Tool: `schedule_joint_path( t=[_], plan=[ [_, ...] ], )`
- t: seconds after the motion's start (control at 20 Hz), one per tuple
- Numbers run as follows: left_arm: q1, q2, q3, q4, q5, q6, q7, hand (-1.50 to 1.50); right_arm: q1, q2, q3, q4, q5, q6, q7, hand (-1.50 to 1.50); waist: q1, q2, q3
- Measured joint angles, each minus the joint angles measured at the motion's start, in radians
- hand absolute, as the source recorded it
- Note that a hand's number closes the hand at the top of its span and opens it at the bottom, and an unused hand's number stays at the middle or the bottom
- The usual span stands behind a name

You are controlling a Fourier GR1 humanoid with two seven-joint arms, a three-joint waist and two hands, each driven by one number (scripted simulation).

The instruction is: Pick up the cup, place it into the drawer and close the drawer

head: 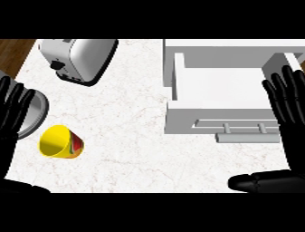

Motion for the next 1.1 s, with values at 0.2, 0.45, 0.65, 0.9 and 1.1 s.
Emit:
schedule_joint_path(
  t=[0.2, 0.45, 0.65, 0.9, 1.1],
  plan=[
    [-0.023, 0.000, 0.011, 0.021, 0.006, 0.003, 0.017, -1.50, -0.023, 0.001, -0.010, 0.030, -0.004, 0.009, -0.015, -1.50, 0.000, 0.000, 0.000],
    [-0.036, 0.005, 0.040, 0.055, 0.000, -0.003, 0.010, -1.50, 0.005, 0.011, -0.009, 0.028, -0.009, 0.020, -0.042, -1.50, -0.001, 0.000, 0.000],
    [-0.021, -0.007, 0.039, 0.088, -0.018, -0.012, -0.011, -1.50, -0.016, 0.016, -0.007, 0.042, 0.007, 0.011, -0.042, -1.50, 0.000, 0.000, 0.000],
    [0.041, -0.029, 0.033, 0.106, -0.057, -0.030, -0.051, -1.50, -0.033, 0.008, -0.021, 0.038, 0.000, 0.010, -0.018, -1.50, 0.001, 0.000, 0.000],
    [0.071, -0.022, 0.053, 0.135, -0.063, -0.051, -0.067, -1.50, -0.033, 0.000, -0.034, 0.026, -0.010, 0.017, -0.008, -1.50, 0.001, 0.000, 0.000]
  ],
)
